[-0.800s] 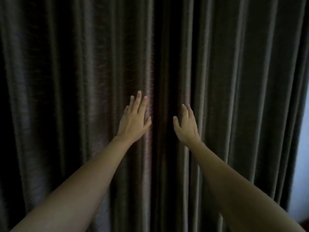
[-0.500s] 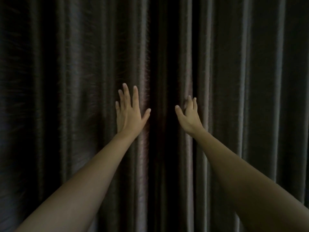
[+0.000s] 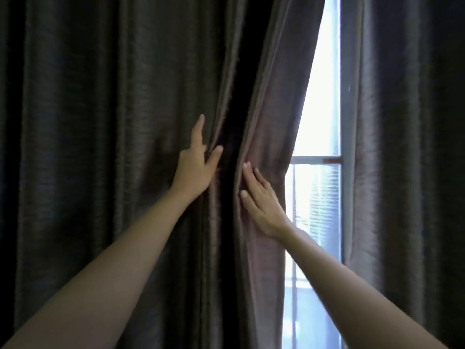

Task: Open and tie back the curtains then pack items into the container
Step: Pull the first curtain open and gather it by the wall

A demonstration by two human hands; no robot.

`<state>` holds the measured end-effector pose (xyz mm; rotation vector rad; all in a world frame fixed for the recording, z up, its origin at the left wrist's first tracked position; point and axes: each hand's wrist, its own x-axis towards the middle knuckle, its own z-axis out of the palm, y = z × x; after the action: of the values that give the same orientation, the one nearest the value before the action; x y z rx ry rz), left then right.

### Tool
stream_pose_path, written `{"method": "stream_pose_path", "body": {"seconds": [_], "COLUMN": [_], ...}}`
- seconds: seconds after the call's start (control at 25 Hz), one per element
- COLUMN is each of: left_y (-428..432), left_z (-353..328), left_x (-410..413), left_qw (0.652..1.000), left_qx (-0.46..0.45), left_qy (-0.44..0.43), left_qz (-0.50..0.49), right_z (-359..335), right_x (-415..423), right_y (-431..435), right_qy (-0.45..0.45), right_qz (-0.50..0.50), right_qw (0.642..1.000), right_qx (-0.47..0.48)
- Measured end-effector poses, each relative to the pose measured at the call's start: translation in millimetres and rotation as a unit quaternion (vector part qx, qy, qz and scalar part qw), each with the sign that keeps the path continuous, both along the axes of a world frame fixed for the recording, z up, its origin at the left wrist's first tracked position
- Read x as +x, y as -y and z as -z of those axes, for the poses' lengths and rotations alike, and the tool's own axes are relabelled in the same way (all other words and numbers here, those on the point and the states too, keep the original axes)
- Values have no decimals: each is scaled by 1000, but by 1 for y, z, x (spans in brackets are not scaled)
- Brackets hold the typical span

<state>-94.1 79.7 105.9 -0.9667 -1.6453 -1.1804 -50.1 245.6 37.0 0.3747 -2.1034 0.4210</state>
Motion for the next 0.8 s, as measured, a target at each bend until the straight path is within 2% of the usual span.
{"method": "stream_pose_path", "body": {"seconds": [0.32,0.44,0.52,0.6,0.68,0.8], "left_y": [-3,-11,-6,15,47,95], "left_z": [-77,-87,-85,-82,-79,-81], "left_x": [16,11,3,-14,-35,-63], "left_qw": [996,975,926,854,792,737], "left_qx": [-72,-120,-128,-109,-91,-62], "left_qy": [-15,-42,-80,-179,-239,-224], "left_qz": [-56,-182,-346,-475,-554,-634], "right_z": [9,7,4,-1,-8,-9], "right_x": [-55,-70,-81,-91,-100,-114], "right_y": [36,57,71,89,111,150], "right_qy": [-45,-54,-64,-58,-42,-84], "right_qz": [-95,-123,-136,-156,-156,-61], "right_qw": [994,991,988,986,987,991], "right_qx": [-10,-22,-25,-13,19,87]}}
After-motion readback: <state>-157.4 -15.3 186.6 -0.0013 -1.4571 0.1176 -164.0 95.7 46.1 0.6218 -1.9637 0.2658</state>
